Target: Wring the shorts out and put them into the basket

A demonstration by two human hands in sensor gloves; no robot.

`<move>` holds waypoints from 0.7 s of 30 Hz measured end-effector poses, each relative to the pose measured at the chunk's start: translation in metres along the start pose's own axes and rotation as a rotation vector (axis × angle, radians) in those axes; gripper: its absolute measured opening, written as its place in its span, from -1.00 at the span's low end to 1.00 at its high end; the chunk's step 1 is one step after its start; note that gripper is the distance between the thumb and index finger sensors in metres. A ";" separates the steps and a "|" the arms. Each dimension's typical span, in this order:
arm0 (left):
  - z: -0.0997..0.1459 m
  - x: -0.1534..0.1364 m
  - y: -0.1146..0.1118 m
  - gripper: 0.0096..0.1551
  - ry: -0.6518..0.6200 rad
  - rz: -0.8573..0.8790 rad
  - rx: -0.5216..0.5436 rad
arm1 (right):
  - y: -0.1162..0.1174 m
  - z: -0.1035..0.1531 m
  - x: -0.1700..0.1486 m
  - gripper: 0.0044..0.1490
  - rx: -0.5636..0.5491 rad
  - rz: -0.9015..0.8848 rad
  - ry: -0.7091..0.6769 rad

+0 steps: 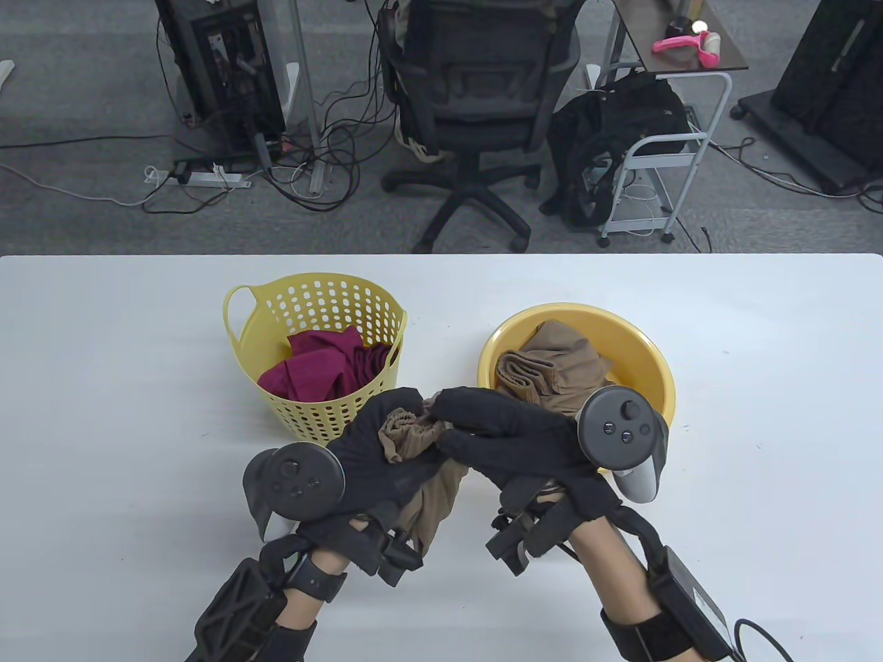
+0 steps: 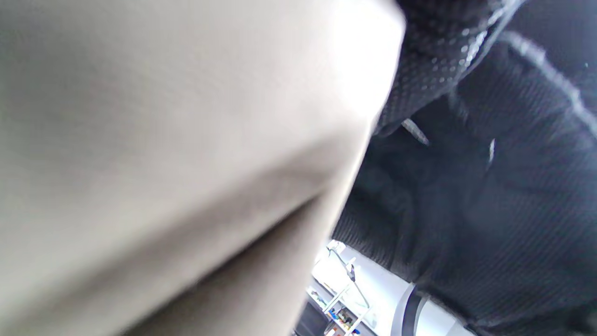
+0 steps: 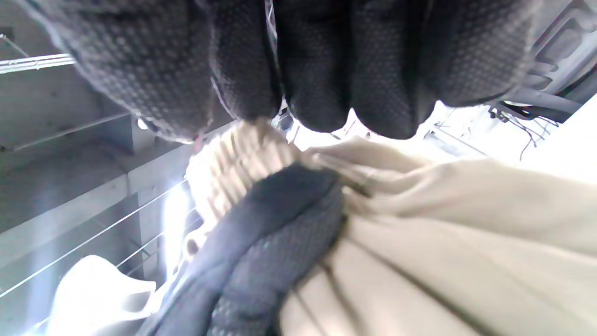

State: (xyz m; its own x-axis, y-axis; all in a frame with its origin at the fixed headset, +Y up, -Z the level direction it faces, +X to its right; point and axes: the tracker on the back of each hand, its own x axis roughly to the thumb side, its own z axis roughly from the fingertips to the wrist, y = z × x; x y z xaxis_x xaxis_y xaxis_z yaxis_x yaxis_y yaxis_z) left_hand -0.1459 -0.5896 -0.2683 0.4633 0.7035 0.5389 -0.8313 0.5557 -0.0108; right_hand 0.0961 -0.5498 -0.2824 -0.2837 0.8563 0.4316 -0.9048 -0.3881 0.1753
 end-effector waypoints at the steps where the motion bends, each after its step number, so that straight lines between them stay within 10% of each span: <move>1: 0.000 -0.002 0.003 -0.24 0.004 0.032 0.006 | -0.004 0.000 -0.003 -0.31 -0.008 0.007 0.006; 21: -0.006 -0.017 0.027 -0.30 -0.250 0.602 -0.111 | 0.015 -0.007 -0.100 0.16 0.243 -0.382 0.285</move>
State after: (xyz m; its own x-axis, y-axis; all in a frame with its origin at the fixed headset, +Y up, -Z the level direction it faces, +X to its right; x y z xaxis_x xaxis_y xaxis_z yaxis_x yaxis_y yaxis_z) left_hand -0.1744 -0.5840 -0.2824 -0.1687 0.7891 0.5906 -0.8800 0.1494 -0.4509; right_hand 0.1093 -0.6390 -0.3291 -0.0540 0.9975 0.0451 -0.8706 -0.0692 0.4872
